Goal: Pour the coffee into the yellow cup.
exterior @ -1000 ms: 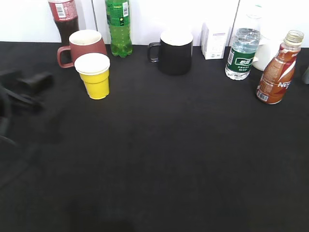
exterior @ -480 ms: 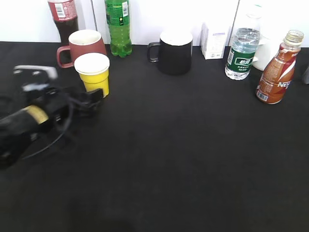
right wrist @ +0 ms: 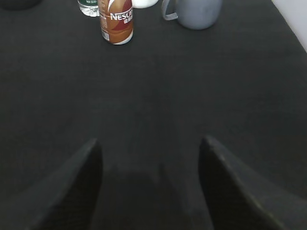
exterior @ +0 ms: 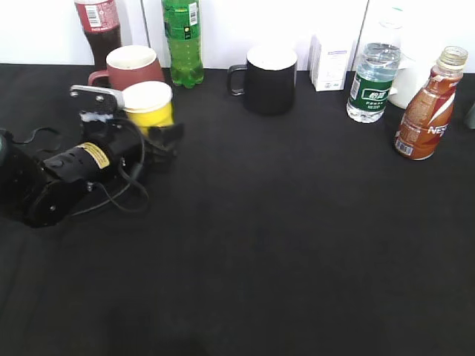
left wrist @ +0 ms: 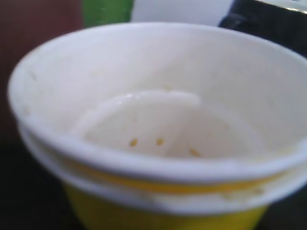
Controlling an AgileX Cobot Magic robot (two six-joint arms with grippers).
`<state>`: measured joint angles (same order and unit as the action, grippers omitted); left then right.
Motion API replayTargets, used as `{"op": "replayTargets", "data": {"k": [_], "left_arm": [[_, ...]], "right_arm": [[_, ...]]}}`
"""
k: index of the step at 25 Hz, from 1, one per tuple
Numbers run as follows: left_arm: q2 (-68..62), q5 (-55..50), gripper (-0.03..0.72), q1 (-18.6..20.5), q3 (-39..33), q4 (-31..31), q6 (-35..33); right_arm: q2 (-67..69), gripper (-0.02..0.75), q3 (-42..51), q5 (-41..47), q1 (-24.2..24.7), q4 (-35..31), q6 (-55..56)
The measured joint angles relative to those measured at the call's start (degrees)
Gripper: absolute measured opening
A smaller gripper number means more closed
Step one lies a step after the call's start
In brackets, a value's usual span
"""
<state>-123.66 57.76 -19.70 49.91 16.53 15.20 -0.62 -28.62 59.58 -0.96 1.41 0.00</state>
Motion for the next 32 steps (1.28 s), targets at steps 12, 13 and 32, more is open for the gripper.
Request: {"op": "replayTargets", "data": {"k": [12,13,32], "left_arm": [[8.0,0.4,0.45,-11.5,2.6,21.5,5.7],[7.4,0.5,0.45,-13.2,2.6,21.5,5.7],[6.8,2.8,0.449,-15.1,0.3,28.0,5.9]], "right_arm": [[0.0,0.498,0.0,0.0,0.0,0.0,0.0],[0.0,0.498,0.0,0.0,0.0,0.0,0.0],[71.7,0.498,14.2,-105.8,0.0,0.2,0.0]]}}
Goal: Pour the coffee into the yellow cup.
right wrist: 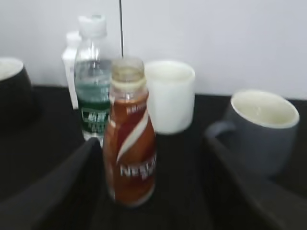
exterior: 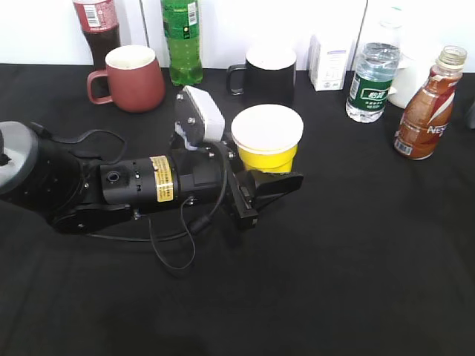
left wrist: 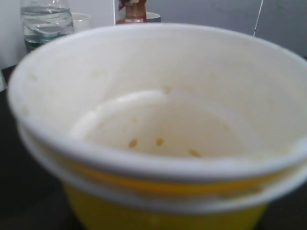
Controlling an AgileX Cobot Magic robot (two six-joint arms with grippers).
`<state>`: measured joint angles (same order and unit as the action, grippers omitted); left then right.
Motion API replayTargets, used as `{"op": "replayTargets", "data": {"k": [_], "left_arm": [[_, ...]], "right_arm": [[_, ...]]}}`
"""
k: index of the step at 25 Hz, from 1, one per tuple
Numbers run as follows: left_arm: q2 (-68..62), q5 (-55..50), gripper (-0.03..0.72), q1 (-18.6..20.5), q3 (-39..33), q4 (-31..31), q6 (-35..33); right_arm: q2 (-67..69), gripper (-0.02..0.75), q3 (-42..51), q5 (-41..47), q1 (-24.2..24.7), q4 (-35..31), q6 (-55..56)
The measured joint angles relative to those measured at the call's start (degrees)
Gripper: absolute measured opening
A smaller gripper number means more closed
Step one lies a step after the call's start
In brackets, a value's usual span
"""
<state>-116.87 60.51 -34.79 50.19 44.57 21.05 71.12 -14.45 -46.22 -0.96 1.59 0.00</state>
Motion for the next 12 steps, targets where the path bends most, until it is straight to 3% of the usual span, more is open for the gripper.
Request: {"op": "replayTargets", "data": {"k": [6,7,9,12], "left_arm": [[0.0,0.8,0.449,0.0,0.0,-1.3,0.0],[0.0,0.8,0.449,0.0,0.0,-1.7,0.0],[0.0,0.8,0.449,0.0,0.0,-1.7,0.0],[0.0,0.8,0.449,0.0,0.0,-1.7,0.0]], "right_arm": [[12.9,0.498,0.0,-3.8,0.0,1.6,5.3],[14.6,0.515,-0.1,-3.8,0.0,2.7,6.8],[18.2,0.632,-2.3,-3.5,0.0,5.5,9.5],[24.1,0.669,-7.6,-3.3,0.0,9.3,9.7]]}}
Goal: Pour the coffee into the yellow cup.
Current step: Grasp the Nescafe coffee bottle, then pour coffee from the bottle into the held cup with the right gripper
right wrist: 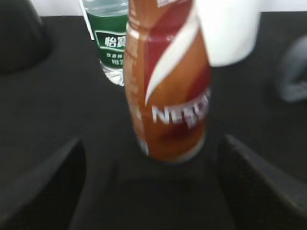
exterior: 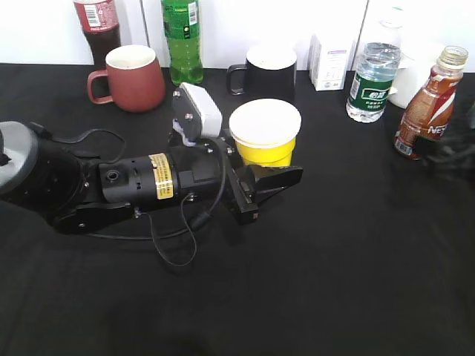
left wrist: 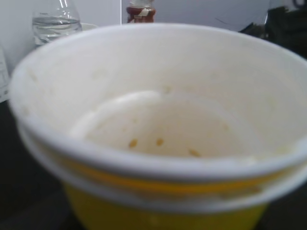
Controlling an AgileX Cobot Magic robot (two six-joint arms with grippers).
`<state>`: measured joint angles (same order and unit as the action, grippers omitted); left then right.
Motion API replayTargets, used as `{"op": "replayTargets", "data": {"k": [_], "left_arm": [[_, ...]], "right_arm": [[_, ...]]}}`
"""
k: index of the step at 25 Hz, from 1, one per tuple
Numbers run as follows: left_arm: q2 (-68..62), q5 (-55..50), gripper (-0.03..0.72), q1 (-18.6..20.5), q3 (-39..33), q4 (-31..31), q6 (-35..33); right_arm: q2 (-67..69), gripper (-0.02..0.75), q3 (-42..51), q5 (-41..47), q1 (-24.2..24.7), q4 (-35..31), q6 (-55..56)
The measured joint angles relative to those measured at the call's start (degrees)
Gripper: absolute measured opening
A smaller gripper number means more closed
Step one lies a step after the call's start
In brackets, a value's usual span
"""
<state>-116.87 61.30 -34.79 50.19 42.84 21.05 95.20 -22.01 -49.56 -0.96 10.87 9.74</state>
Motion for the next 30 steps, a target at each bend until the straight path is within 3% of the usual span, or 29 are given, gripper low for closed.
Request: {"op": "replayTargets", "data": {"k": [10,13,21,24,30], "left_arm": [[0.0,0.0,0.449,0.0,0.0,-0.1,0.0],[0.0,0.0,0.449,0.0,0.0,-0.1,0.0],[0.0,1.2,0.449,0.0,0.0,-0.1,0.0],[0.0,-1.0,0.449,0.0,0.9,3.1,2.4],[0.0,-3.4,0.449,-3.1,4.0,4.6,5.0]], "right_arm": [[16.7,0.646,-14.9,-4.7,0.0,-1.4,-0.7],[17.4,0.545,-15.0,-4.8,0.0,-1.4,-0.7],[16.4,0.545,-15.0,-6.2,0.0,-1.4,-0.8],[7.9,0.545,-14.8,-2.5,-0.2,6.7,-3.8],[-5.7,0.543,-14.8,2.4,-0.3,37.3,-3.0]]}}
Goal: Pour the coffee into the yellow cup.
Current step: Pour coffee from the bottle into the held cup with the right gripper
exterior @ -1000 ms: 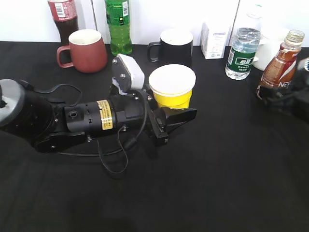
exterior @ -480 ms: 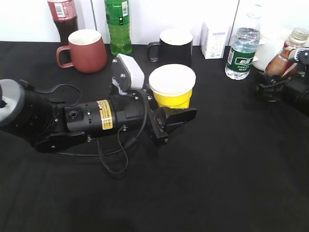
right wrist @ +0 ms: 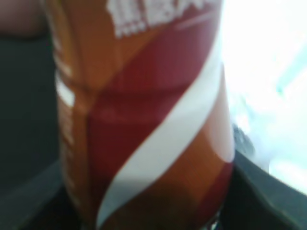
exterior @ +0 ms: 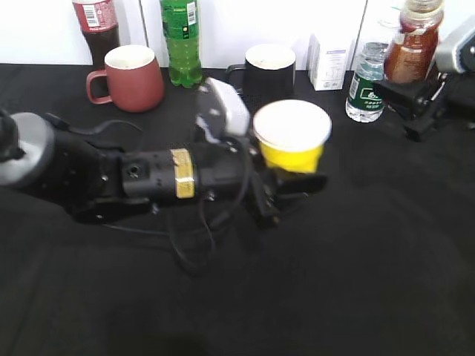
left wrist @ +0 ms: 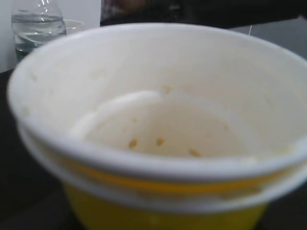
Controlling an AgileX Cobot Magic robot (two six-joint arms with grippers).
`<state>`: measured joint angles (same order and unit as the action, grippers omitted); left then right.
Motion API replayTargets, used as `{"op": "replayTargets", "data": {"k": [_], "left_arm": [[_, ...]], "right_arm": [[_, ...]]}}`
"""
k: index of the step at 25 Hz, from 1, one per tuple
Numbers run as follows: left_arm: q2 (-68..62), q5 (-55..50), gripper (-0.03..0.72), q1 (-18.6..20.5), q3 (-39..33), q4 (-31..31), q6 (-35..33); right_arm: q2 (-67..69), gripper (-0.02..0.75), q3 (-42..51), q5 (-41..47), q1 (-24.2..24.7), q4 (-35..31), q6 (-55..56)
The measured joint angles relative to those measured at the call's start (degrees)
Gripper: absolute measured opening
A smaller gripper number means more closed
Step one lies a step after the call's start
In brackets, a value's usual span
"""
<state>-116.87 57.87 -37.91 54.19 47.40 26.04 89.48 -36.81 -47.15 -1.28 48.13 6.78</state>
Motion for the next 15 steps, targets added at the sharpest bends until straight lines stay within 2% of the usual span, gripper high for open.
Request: {"op": "replayTargets", "data": {"k": [2,4,11,15], "left_arm": [[0.0,-2.2,0.449,-1.9,1.2,0.0,0.1],[0.0,-4.3,0.449,-3.7,3.6,0.1,0.1],[0.0,-6.4,0.449,-6.2,5.1,0.1,1.1],[0.0,-9.9,0.449,-6.9,5.1,0.4,1.1]], "right_arm": [[-2.3,0.543,0.0,0.1,0.0,4.2,-0.1],[-2.5,0.543,0.0,0.3,0.0,5.4,-1.6],[-2.5,0.543,0.0,0.3,0.0,5.5,-28.3],[-2.5,0.543,0.0,0.3,0.0,5.5,-36.7]]}}
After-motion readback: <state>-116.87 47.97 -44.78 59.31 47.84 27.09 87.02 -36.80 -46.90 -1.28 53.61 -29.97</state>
